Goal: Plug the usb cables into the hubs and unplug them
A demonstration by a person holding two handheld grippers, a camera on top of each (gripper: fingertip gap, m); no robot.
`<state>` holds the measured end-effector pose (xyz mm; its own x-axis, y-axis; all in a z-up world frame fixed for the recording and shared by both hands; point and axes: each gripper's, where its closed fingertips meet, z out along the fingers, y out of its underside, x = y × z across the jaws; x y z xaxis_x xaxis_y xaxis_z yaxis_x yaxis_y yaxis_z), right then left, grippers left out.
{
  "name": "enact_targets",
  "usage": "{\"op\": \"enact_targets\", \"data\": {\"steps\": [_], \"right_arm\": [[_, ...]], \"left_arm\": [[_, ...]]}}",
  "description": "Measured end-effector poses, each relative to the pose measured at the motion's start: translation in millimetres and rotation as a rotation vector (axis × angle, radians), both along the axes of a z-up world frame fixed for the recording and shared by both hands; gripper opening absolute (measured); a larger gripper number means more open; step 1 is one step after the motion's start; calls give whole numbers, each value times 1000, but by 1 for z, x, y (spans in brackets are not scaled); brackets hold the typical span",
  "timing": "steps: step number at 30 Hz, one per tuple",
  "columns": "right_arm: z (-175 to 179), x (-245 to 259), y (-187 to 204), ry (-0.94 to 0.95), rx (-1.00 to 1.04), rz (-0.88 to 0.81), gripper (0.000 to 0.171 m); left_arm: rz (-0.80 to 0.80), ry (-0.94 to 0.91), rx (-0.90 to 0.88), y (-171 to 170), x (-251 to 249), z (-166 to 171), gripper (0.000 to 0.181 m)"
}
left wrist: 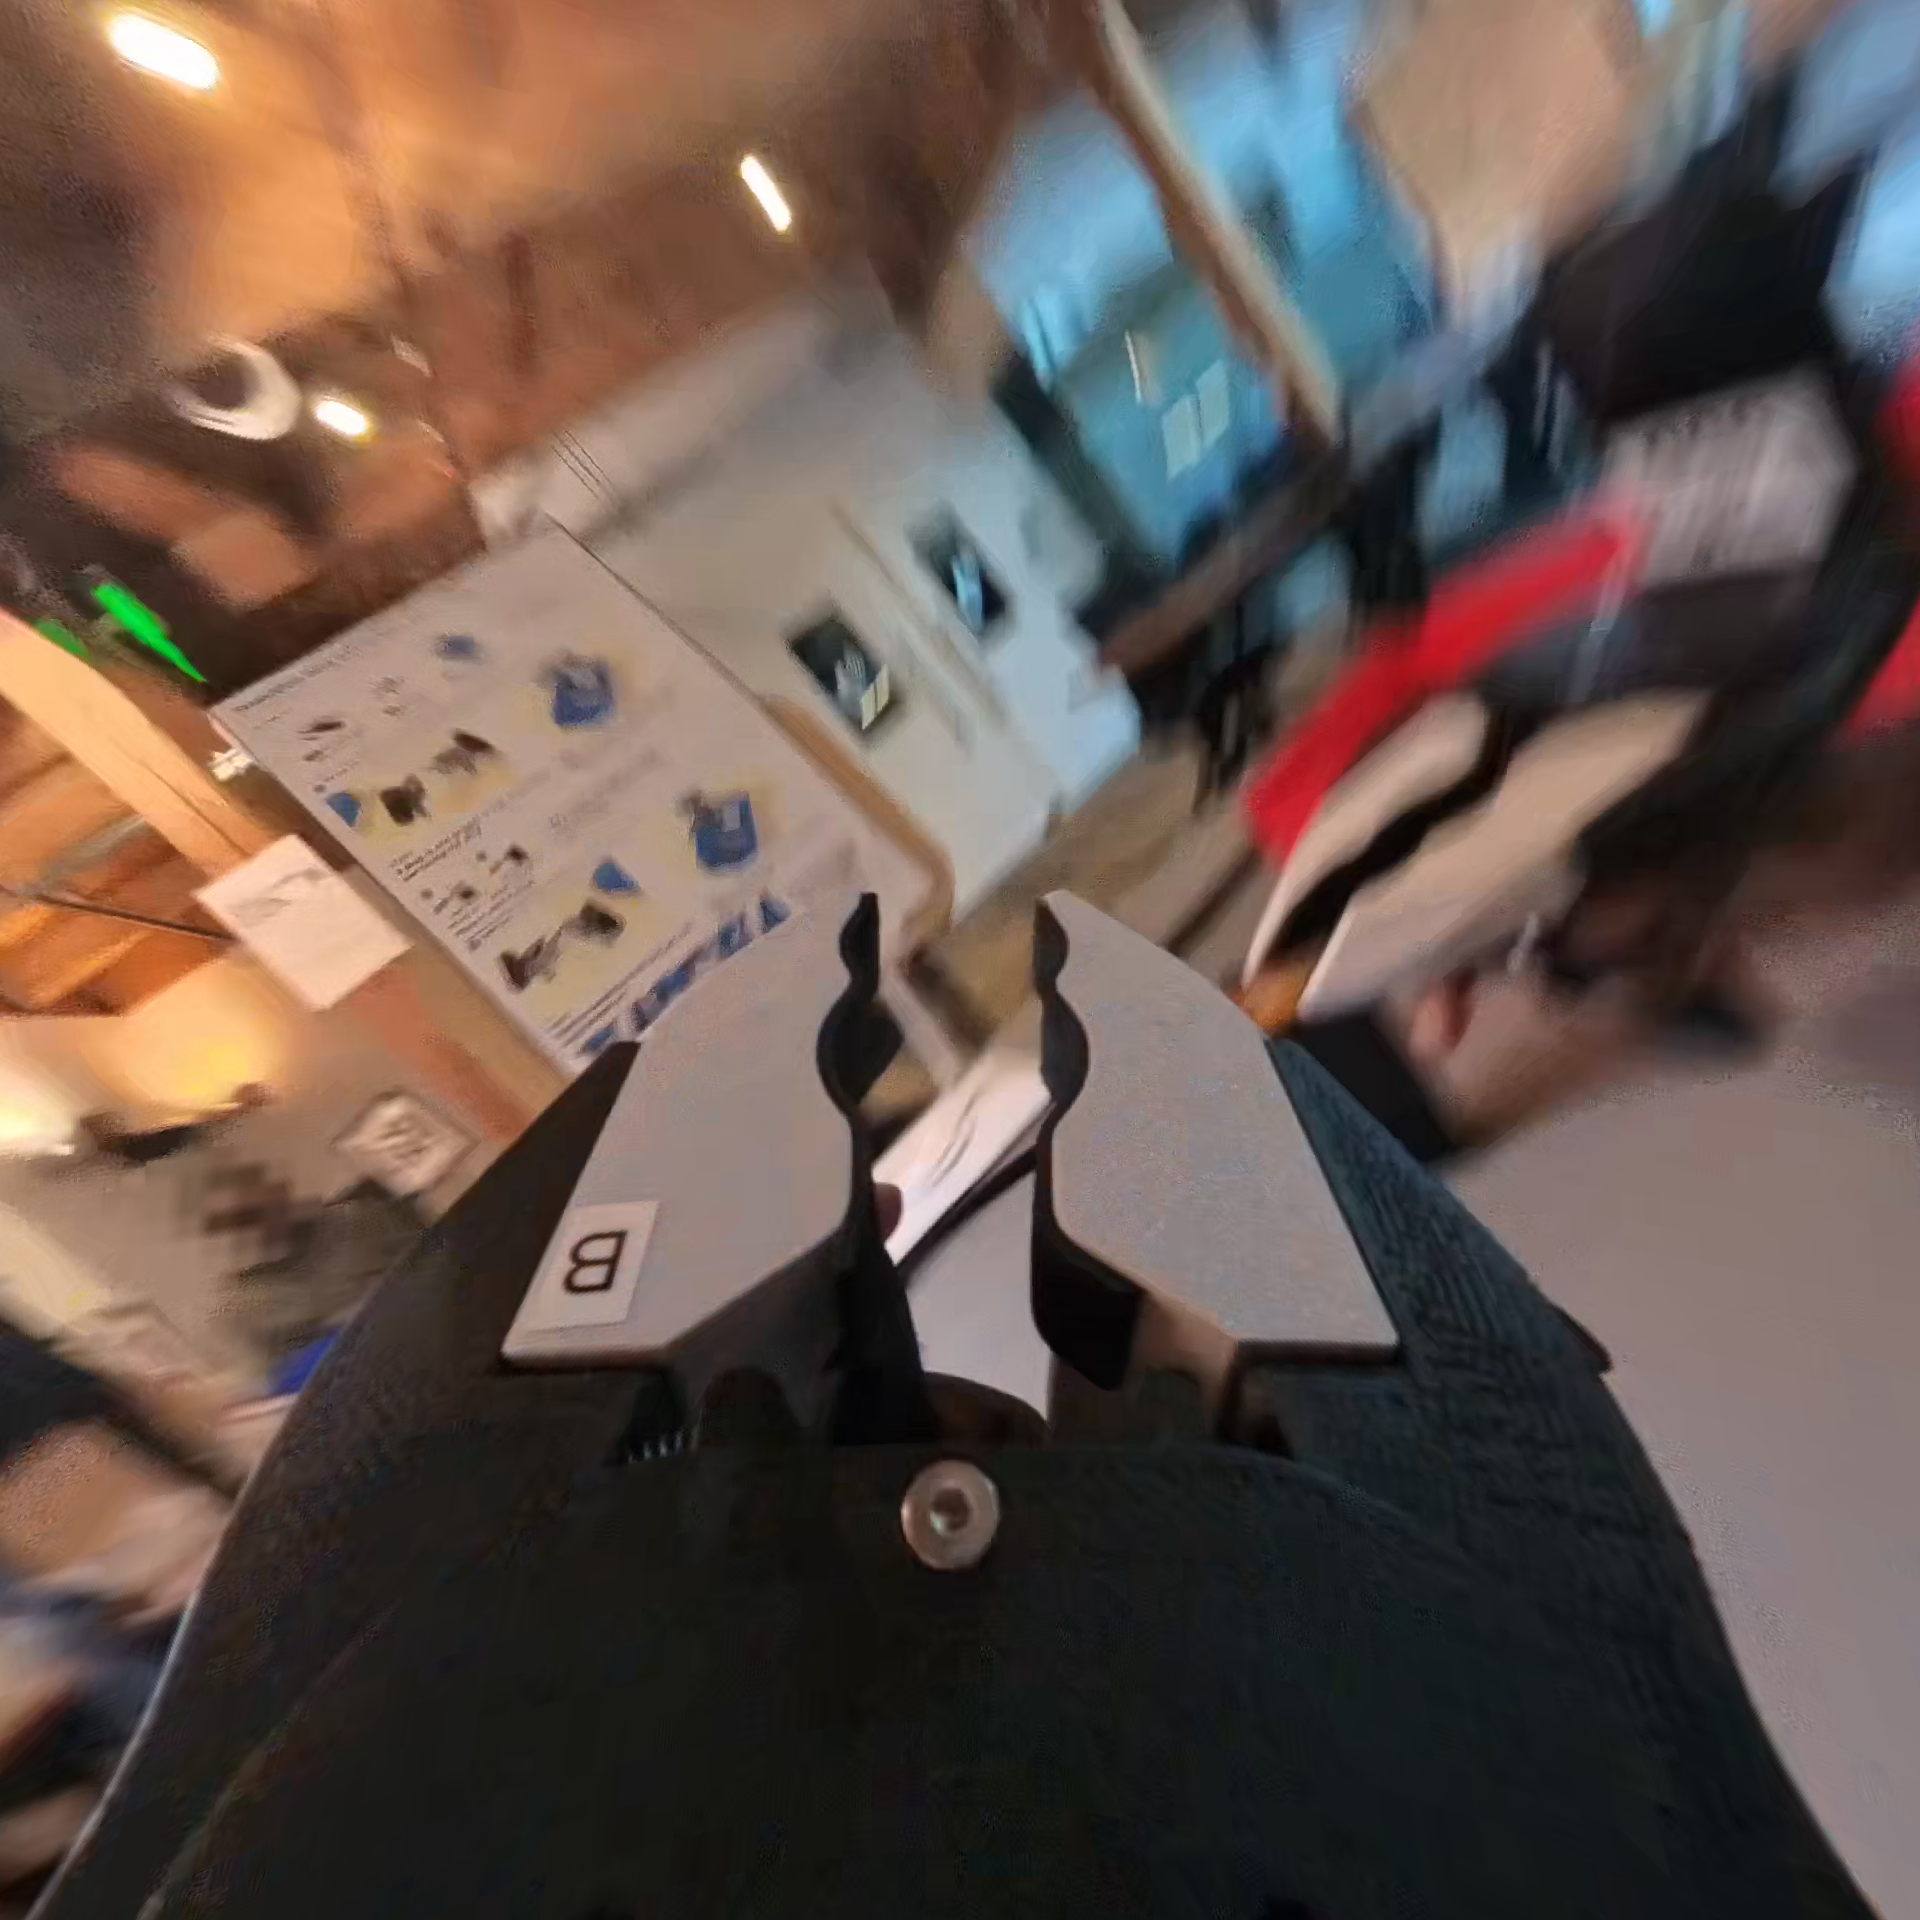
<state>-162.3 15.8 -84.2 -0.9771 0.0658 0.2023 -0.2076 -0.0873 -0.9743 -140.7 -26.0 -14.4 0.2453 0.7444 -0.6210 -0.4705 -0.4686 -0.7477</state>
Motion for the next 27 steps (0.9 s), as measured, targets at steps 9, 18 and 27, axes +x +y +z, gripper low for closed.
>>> {"op": "enact_targets", "data": {"steps": [9, 18, 27], "right_arm": [[27, 4, 10, -444, -246, 282, 14], [24, 32, 0, -678, -243, 588, 13], [25, 36, -2, -696, -244, 611, 13]], "left_arm": [[-554, -533, 621, 42, 6, -69, 46], [-687, -475, 689, 49, 7, -46, 28], [-662, -396, 533, 49, 14, -45, 19]]}}
